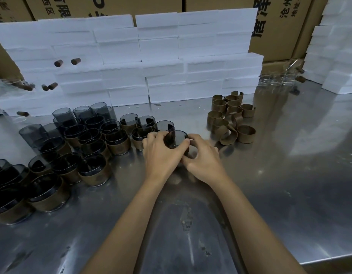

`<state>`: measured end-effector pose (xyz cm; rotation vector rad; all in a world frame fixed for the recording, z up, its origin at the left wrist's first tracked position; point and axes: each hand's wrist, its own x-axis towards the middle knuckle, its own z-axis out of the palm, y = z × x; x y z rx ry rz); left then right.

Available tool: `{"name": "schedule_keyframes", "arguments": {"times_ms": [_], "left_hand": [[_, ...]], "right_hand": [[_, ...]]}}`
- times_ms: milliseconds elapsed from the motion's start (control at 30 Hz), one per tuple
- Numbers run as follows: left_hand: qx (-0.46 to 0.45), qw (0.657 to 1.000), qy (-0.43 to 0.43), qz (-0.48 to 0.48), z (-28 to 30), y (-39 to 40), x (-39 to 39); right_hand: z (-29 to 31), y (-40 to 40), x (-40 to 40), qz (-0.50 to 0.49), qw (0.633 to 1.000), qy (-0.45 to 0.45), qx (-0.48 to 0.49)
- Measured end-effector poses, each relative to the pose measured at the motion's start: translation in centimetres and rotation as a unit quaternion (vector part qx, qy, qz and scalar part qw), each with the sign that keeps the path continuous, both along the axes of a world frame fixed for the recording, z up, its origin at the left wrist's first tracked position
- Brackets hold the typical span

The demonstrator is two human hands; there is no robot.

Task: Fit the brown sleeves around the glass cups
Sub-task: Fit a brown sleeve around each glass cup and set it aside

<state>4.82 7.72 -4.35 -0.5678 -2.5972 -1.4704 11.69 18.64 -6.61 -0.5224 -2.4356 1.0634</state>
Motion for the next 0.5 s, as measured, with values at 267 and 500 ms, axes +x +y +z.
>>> {"name": "schedule_keyframes", "arguments": {"times_ms": [267, 500], "left_hand": [[0.005, 0.999, 0.016, 0.048, -0.2, -0.5, -0.6], [0.021, 0.991, 0.085, 0.101, 0.1, -1.6, -1.1]], "right_hand": [[-0.3, 0.2, -0.4, -0.011, 0.999, -0.006, -0.031], [-0.2, 0.3, -0.5, -0.018, 0.998, -0.009, -0.051]]}}
